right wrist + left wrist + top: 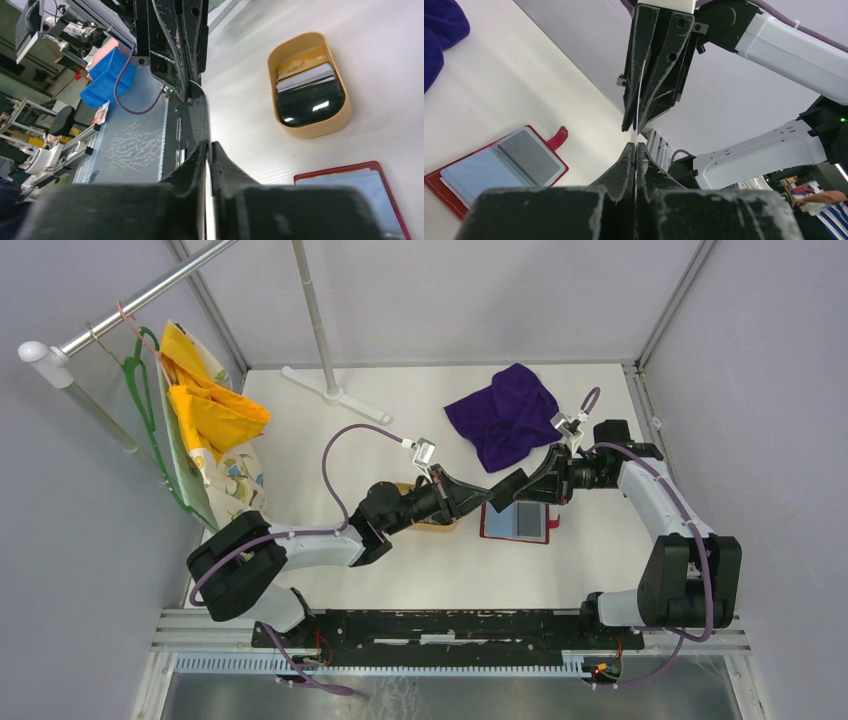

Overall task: Put the credit cards into the card holder
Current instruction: Insert the credit card into the card holder.

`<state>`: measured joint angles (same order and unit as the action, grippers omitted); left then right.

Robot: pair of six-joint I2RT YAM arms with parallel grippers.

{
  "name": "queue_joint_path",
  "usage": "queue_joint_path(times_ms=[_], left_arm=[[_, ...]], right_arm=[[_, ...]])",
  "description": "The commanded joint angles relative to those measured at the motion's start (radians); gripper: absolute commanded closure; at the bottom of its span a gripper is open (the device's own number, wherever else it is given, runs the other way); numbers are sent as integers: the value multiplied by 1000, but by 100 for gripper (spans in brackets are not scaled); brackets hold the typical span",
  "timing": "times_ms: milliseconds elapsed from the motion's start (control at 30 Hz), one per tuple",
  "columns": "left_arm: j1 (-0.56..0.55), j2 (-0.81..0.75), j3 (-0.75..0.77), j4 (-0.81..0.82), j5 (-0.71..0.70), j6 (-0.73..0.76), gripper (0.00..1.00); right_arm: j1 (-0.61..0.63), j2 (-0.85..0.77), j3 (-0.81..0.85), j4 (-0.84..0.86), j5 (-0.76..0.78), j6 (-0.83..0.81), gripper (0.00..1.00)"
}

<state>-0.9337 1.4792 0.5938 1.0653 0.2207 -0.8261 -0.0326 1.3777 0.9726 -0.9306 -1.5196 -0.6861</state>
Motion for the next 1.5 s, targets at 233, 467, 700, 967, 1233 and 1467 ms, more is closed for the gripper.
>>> queue_joint_path(times_ms=[233, 467, 700, 967, 1233, 1467], left_arm=[[-5, -12, 89, -170, 109, 79, 62], [-2, -253, 159, -766, -59, 440, 26], [0, -364, 212, -1014, -8, 686, 0], [-1, -195, 273, -998, 307, 744, 15], [-9, -10, 359, -937, 389, 721, 37], [-15, 94, 423, -934, 435, 717, 47]], right_arm=[[3, -75, -67, 168, -24, 83, 100], [15, -181, -225, 365, 134, 67, 100], [174, -178, -191, 125, 334, -304, 100], [223, -120, -178, 43, 358, -395, 100], [240, -103, -184, 38, 369, -405, 100], [255, -87, -186, 31, 379, -416, 100]])
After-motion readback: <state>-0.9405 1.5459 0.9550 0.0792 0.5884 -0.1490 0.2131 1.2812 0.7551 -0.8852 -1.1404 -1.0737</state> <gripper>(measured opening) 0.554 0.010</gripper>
